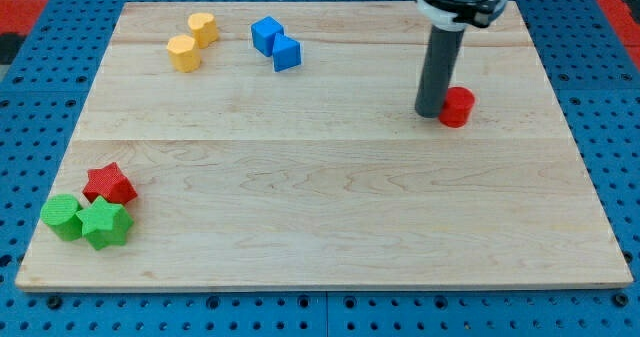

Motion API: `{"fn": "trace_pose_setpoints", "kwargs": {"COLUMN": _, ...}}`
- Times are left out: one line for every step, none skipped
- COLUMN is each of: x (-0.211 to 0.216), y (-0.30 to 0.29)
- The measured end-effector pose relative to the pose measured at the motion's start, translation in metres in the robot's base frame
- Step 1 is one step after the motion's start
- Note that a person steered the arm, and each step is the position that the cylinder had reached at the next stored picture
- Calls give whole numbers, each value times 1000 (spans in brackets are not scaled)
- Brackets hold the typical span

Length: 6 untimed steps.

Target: Move your arm closer to the yellow hexagon

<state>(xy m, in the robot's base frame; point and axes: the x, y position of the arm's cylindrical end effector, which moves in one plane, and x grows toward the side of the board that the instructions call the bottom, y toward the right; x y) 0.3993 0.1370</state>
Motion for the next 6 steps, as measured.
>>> {"fn": "trace_pose_setpoints", "kwargs": {"x": 0, "y": 15}}
{"fn": "trace_pose_setpoints", "kwargs": {"x": 0, "y": 10}}
{"fn": "trace_pose_setpoints", "kwargs": {"x": 19, "y": -70}}
{"fn": "trace_pose_setpoints", "kwargs": {"x": -3, "y": -175}}
{"fn": "trace_pose_setpoints", "kwargs": {"x": -28, "y": -267}}
{"fn": "trace_pose_setpoints", "kwargs": {"x": -57, "y": -348}}
